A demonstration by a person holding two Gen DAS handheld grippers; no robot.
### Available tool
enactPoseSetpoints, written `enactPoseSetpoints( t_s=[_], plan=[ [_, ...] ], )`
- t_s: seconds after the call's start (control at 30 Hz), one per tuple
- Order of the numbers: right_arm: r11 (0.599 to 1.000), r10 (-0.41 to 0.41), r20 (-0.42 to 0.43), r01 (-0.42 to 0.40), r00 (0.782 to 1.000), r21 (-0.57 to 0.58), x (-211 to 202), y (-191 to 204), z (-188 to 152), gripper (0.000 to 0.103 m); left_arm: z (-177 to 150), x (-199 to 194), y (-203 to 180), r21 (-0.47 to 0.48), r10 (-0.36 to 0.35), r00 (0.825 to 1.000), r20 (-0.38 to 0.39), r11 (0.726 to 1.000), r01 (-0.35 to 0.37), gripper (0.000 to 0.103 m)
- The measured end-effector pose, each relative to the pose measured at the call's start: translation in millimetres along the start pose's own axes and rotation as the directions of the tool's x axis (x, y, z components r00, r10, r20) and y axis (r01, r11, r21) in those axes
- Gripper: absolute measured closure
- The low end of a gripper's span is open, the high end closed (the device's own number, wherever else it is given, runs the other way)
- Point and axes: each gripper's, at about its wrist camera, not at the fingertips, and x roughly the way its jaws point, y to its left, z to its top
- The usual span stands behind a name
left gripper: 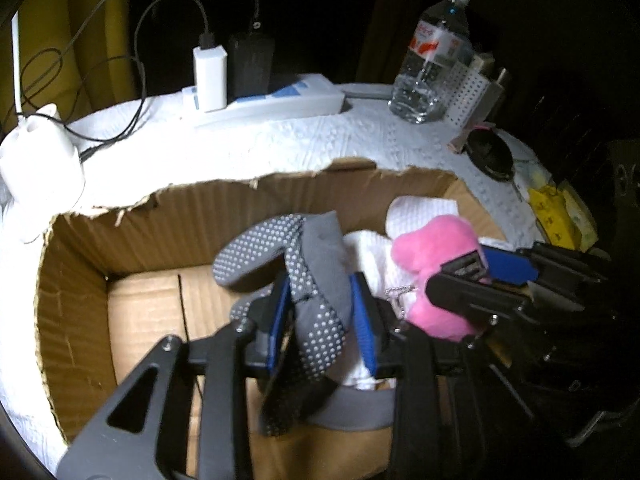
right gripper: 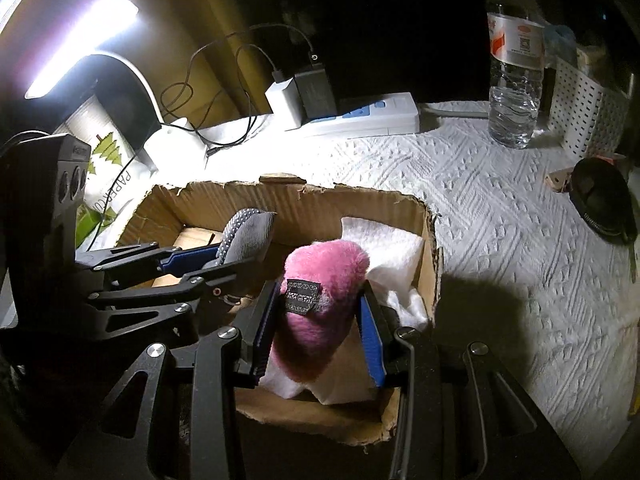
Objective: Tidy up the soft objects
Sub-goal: 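Lower the glove into the box and open the left tool while the right tool lowers the pink bone, then open the right tool to release the pink bone and withdraw both tools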
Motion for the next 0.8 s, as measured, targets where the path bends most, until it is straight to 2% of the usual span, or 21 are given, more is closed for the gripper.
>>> enactPoseSetpoints(
  t_s=[0.07, 0.1, 0.13, 0.17, 0.8],
  plan=[
    [1.0, -0.002, 0.0, 0.002, 1.0, 0.0, -0.8, 0.9, 0.2, 0.06, 0.3, -3.1, -0.3, -0.003, -0.002, 1.0, 0.004, 1.0, 0.002, 0.066],
    [1.0, 0.0, 0.002, 0.0, 1.0, 0.002, -2.0, 1.2, 0.2, 0.056, 0.5, -5.1, -0.7, -0.004, -0.002, 1.0, 0.007, 1.0, 0.002, 0.061],
    [1.0, 0.007, 0.003, -0.007, 1.0, 0.005, -2.4, 1.5, 0.3, 0.052, 1.0, -6.9, -0.6, -0.005, -0.002, 1.0, 0.01, 1.0, 0.002, 0.05],
    [1.0, 0.015, 0.003, -0.015, 1.0, 0.009, -2.9, 1.2, 0.1, 0.051, 1.3, -8.9, -0.3, -0.009, -0.007, 1.0, 0.014, 1.0, 0.007, 0.048],
    [0.999, -0.03, 0.065, 0.03, 0.997, -0.01, -44.2, 29.2, -12.5, 0.048, -19.0, -73.7, -0.2, -0.003, -0.009, 0.995, 0.103, 1.0, 0.009, 0.046]
  ],
)
